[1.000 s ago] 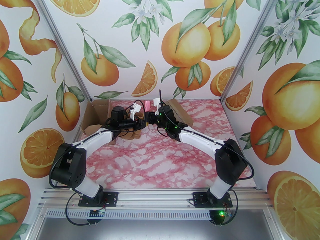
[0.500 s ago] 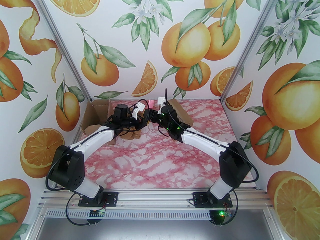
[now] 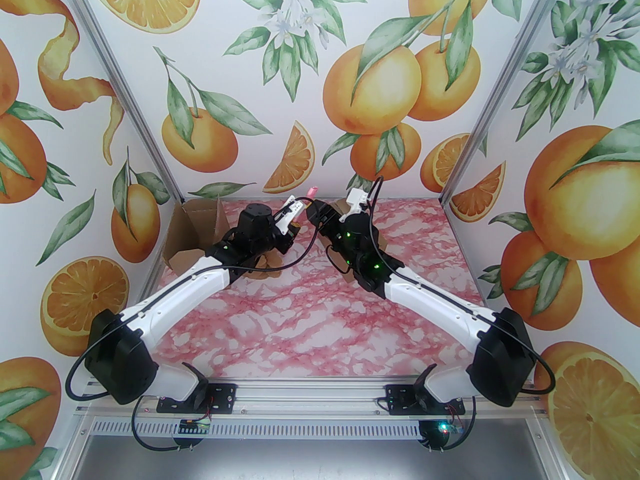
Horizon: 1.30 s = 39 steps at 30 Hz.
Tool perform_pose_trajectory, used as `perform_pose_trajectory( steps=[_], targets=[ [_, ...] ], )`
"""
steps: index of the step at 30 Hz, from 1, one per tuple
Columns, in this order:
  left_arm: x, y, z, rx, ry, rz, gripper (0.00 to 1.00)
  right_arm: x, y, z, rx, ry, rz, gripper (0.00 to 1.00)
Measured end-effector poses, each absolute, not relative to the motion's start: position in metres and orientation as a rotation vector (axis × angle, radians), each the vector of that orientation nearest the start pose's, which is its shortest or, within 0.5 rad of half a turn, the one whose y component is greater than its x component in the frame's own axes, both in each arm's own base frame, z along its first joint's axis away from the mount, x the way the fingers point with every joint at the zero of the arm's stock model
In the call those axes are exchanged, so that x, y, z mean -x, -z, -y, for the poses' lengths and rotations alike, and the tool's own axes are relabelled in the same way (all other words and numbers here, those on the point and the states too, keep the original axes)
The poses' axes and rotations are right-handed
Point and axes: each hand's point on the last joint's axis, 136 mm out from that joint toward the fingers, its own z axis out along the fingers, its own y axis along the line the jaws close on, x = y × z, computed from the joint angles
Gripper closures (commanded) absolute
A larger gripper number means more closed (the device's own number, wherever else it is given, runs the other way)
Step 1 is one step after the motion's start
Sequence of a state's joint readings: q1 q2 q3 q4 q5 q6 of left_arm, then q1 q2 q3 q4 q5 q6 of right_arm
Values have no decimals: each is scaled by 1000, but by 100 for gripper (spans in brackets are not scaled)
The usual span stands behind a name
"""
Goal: Unpack the express box
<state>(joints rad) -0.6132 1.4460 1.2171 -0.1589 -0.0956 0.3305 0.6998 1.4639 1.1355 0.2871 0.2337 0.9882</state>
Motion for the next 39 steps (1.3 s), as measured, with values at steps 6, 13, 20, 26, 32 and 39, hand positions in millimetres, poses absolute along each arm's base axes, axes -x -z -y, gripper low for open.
perform_pose_trajectory(
  steps=[6,13,20,26,32,39],
  targets=[
    [-388,-292,255,-862,-33,-1731,91,-398,-342,-276,-478,-1088,-1660,34],
    [-383,-296,260,-929,-167,-1674,91,-390,-340,-250,-554,-1096,-1605,35],
    [-388,-298,252,-984,-316,-1616,91,-378,-373,-213,-644,-1159,-1483,33],
    [-387,-312,262,-1057,-463,-1469,91,-382,-378,-210,-685,-1220,-1494,34],
    [-390,-319,273,-1116,-602,-1354,90,-390,-363,-220,-713,-1279,-1568,38],
    [-398,-323,273,-1141,-746,-1290,90,-393,-359,-231,-713,-1308,-1637,49]
  ],
)
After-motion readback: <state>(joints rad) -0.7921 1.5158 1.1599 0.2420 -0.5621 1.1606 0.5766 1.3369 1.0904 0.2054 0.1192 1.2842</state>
